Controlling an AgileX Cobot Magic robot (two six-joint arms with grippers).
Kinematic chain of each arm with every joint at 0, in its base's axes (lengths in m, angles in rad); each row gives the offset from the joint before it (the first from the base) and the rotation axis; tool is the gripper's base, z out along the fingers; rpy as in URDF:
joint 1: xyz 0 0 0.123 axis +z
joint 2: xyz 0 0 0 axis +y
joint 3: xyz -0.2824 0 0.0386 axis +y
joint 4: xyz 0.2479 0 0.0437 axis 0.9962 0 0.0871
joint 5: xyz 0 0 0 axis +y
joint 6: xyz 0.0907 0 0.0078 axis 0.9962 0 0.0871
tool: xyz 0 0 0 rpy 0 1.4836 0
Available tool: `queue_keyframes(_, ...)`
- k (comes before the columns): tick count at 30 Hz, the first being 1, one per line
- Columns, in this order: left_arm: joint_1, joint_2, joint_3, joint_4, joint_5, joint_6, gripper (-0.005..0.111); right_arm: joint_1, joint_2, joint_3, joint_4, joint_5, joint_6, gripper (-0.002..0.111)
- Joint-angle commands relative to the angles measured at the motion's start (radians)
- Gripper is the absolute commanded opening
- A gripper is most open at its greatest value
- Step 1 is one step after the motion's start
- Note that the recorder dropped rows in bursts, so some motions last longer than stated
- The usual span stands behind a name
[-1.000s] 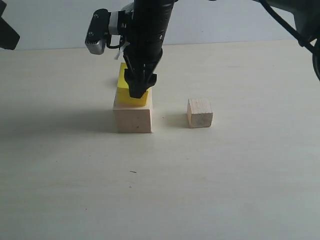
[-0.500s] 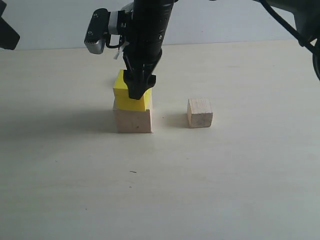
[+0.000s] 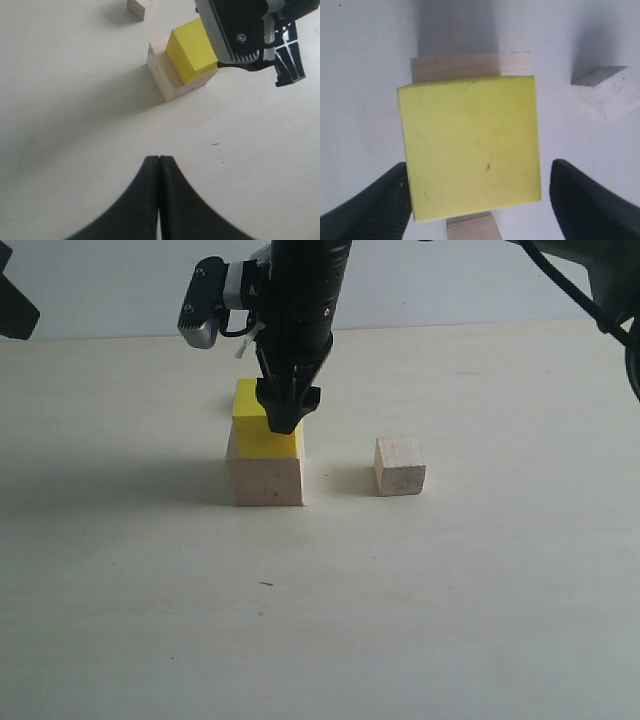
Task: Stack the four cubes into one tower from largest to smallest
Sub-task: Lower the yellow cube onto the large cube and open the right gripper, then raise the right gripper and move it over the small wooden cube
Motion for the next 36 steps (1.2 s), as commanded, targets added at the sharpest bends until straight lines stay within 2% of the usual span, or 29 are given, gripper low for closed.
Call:
queue_keyframes(1,0.001,-0.01,0.002,-0.011,-0.008,0.005,0.0,0.002,-0.005,0.0,-0.002,-0.027,0.009,0.072)
queue_keyframes(22,0.001,-0.01,0.002,-0.011,-0.008,0.012,0.0,0.002,-0.007,0.0,-0.013,-0.025,0.049,0.072)
queue_keyframes(36,0.001,-0.01,0.002,-0.011,-0.008,0.012,0.0,0.002,-0.091,0.0,0.006,-0.005,0.11,0.072)
